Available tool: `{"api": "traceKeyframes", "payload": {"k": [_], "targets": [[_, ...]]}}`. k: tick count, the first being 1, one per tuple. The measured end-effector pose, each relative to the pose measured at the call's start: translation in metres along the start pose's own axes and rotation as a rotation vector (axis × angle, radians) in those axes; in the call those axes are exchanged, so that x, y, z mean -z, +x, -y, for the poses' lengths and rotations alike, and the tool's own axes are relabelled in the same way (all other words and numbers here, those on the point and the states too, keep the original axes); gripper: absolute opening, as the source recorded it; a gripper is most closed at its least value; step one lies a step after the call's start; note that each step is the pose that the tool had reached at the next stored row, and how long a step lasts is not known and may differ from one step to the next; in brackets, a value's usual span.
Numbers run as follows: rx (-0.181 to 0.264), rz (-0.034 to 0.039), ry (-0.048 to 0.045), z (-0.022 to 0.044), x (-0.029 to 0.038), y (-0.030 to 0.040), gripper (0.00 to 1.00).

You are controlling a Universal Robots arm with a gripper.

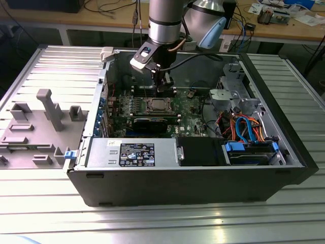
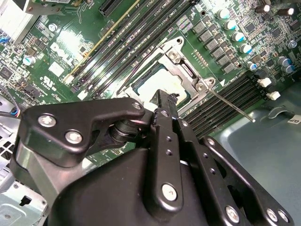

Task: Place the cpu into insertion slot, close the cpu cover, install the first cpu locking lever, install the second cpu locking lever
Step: 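Install the first cpu locking lever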

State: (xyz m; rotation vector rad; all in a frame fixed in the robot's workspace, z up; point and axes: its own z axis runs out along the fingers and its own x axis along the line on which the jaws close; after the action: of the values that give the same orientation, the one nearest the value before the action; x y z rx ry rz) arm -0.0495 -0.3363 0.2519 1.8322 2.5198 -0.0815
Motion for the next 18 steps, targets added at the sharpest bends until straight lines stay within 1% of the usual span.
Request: {"api": "traceKeyframes", "payload": {"k": [7, 8, 12, 15, 18], "targets": [[0.001, 0.0002, 0.0002, 0.0, 0.0005, 0.0, 0.11], [0.001, 0.0002, 0.0001, 0.0001, 0.0019, -0.0001, 0.11], [0.001, 0.0, 0.0, 0.0003, 0.0111, -0.0006, 0.11], [0.001, -0.0002, -0.0003, 0.0003, 0.0116, -0.0006, 0.11], [0.001, 0.0, -0.0001, 0.0004, 0.0135, -0.0007, 0.11]]}}
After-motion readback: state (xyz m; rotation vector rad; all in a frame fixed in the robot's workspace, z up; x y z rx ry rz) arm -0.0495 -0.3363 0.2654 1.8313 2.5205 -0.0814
